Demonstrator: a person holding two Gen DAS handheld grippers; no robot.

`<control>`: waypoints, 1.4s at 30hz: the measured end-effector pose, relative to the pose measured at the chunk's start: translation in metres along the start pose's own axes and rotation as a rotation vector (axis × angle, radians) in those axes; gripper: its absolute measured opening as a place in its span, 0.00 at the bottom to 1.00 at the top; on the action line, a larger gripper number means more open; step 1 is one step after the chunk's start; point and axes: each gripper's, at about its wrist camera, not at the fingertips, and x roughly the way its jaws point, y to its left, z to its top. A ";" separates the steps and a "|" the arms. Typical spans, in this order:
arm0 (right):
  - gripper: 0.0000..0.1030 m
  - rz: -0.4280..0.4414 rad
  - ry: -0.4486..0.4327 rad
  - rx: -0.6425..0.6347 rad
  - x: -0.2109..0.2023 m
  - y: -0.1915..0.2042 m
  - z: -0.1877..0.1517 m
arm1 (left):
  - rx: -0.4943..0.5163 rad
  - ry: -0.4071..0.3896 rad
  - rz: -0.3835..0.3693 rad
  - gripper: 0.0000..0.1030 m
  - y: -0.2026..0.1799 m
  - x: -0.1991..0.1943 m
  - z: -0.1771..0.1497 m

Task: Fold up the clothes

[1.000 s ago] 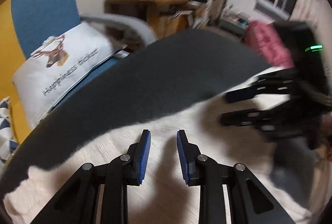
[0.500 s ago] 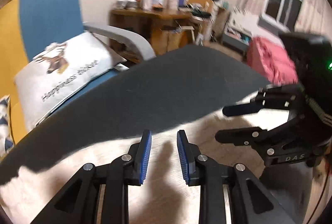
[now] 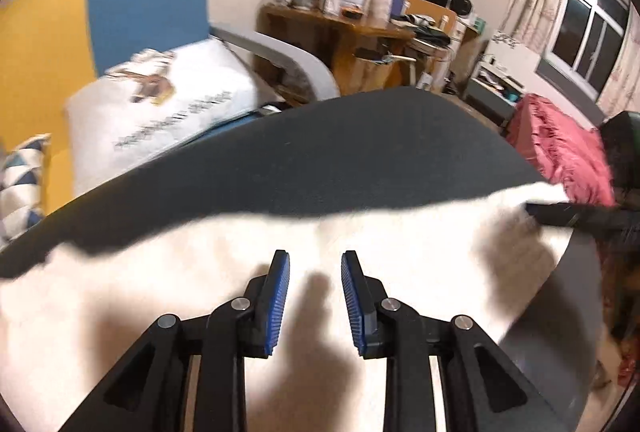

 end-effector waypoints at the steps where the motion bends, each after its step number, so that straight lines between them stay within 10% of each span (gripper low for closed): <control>1: 0.59 -0.006 -0.030 0.051 -0.021 -0.019 -0.008 | 0.002 -0.014 0.022 0.26 0.004 -0.008 -0.007; 12: 0.59 -0.206 -0.047 0.307 -0.089 -0.172 -0.040 | 0.008 0.077 0.021 0.26 0.003 -0.014 -0.045; 16: 0.17 -0.248 -0.100 0.337 -0.090 -0.196 -0.043 | -0.001 0.081 0.013 0.26 0.004 -0.013 -0.046; 18: 0.17 -0.219 -0.110 0.391 -0.094 -0.200 -0.044 | -0.014 0.083 0.006 0.27 0.002 -0.017 -0.044; 22: 0.23 -0.267 -0.095 0.258 -0.102 -0.153 -0.034 | -0.024 0.082 -0.027 0.26 -0.007 -0.026 -0.042; 31: 0.24 -0.078 0.094 -0.275 0.001 0.043 -0.007 | 0.104 0.124 -0.095 0.26 -0.061 -0.016 -0.046; 35: 0.24 -0.178 0.215 -0.374 0.056 0.061 -0.009 | 0.127 0.115 -0.081 0.27 -0.065 -0.014 -0.054; 42: 0.23 -0.222 0.184 -0.321 0.056 0.054 0.003 | -0.005 0.107 -0.156 0.27 -0.046 -0.038 -0.055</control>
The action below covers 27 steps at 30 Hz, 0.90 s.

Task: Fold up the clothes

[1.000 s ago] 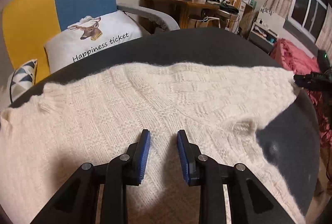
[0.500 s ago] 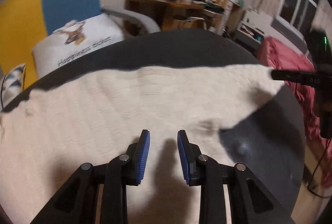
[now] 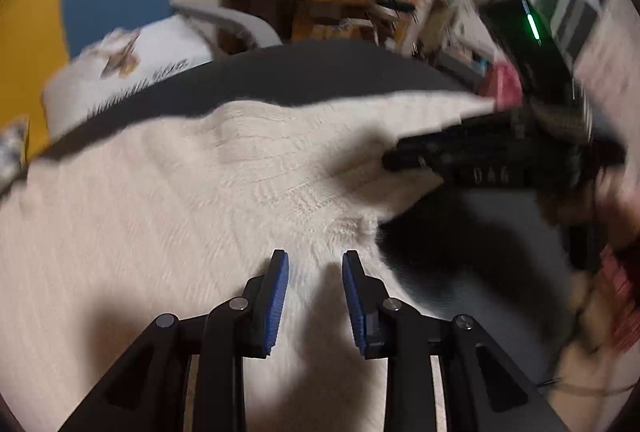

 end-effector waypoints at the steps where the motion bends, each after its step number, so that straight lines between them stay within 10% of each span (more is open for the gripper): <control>1: 0.26 -0.003 -0.009 -0.014 -0.008 0.005 -0.002 | -0.012 -0.017 -0.016 0.27 0.002 -0.013 -0.006; 12: 0.26 0.321 0.056 -0.298 -0.035 0.115 -0.046 | -0.011 0.019 -0.099 0.27 -0.033 -0.056 -0.100; 17: 0.11 0.267 0.091 -0.203 -0.005 0.103 -0.046 | -0.016 0.005 -0.089 0.27 -0.036 -0.059 -0.109; 27: 0.16 0.238 0.107 -0.147 -0.030 0.133 -0.082 | -0.151 -0.014 -0.046 0.26 -0.003 -0.092 -0.147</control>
